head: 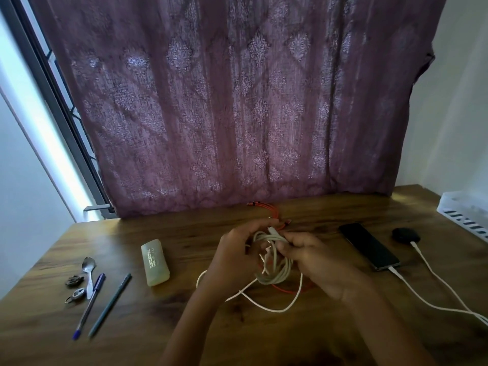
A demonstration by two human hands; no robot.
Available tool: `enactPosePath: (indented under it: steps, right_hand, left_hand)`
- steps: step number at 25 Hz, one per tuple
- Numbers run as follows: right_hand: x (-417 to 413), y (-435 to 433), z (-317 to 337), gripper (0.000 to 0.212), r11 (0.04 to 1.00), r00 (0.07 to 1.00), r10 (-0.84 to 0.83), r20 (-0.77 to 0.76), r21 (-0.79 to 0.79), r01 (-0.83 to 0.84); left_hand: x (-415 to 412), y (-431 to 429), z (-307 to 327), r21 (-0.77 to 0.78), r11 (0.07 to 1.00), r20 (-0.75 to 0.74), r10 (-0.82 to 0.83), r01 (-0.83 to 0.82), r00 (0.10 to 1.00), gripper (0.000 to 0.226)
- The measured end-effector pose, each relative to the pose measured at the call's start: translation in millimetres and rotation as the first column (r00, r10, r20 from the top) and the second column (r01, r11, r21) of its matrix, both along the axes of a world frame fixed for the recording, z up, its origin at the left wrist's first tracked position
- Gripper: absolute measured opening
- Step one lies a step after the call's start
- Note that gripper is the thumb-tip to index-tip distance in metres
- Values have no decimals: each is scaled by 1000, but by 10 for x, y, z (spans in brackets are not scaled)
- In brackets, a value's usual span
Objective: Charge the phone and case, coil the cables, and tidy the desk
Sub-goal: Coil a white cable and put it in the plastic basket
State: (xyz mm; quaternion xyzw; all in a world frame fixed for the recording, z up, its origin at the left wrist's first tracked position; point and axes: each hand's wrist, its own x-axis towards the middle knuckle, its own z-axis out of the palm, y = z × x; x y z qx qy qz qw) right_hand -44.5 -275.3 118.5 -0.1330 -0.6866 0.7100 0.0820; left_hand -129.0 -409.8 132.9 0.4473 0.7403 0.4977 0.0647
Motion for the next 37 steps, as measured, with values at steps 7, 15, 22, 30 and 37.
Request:
enactPosePath:
  steps: [7, 15, 22, 30, 37]
  right_hand:
    - [-39, -33, -106, 31, 743, 987, 125, -97, -650, -158]
    - [22, -223, -212, 27, 668, 846, -320, -427, 532, 521]
    - [52, -206, -145, 4, 721, 890, -310, -334, 527, 449]
    - [55, -162, -11, 14, 918, 958, -230, -171, 289, 271]
    - [50, 50, 61, 7, 655, 927, -237, -289, 658, 372]
  left_hand:
    - [-17, 22, -78, 25, 987, -116, 159, -157, 980, 24]
    - [-49, -9, -198, 154, 891, 86, 418, -426, 905, 20]
    - [-45, 17, -291, 183, 879, 248, 392, -440, 886, 19]
    - [-6, -37, -310, 253, 915, -138, 356, -314, 924, 35]
    - [-69, -76, -300, 225, 905, 214, 316, -361, 924, 15]
